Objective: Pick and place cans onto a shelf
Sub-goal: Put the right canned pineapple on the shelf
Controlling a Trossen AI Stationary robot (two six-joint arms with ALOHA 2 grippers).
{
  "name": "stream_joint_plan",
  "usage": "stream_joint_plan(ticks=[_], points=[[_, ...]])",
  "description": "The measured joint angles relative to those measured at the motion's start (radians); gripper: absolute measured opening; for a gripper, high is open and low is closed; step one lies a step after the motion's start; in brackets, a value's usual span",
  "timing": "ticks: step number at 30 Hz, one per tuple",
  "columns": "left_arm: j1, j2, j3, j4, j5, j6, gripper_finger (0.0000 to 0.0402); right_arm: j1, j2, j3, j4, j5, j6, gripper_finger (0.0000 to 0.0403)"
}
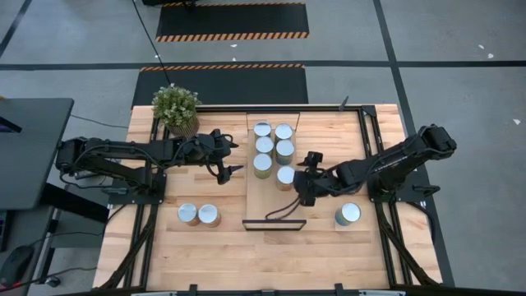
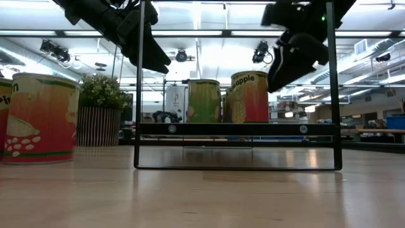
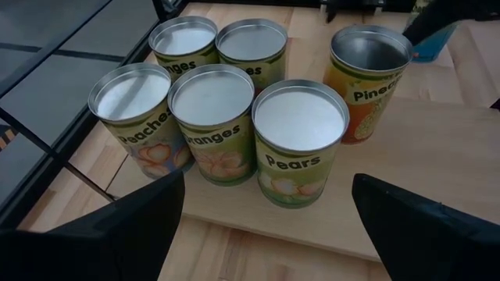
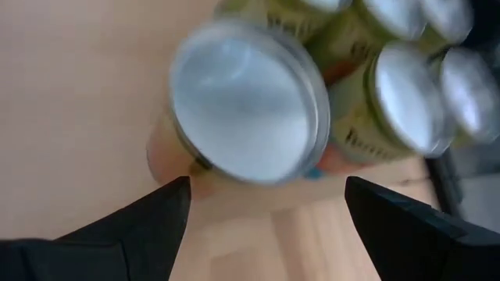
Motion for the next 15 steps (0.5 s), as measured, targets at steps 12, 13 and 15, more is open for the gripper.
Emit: stream_joint_plan(ticks=[12, 13, 15], points=[[0.000, 0.000, 0.000, 0.000, 0.000, -0.002, 0.0375, 0.041, 0.001, 0.000, 0.247, 0.124, -0.218, 0.0348], [0.000, 0.000, 0.000, 0.000, 0.000, -0.002, 0.0375, 0.045, 0.001, 0.000, 0.262, 0.114, -0.227, 0.0348], [0.000, 0.000, 0.000, 0.000, 0.000, -0.002, 0.0375, 0.051, 0.001, 0.000, 0.282, 0.104, -0.232, 0.0348]])
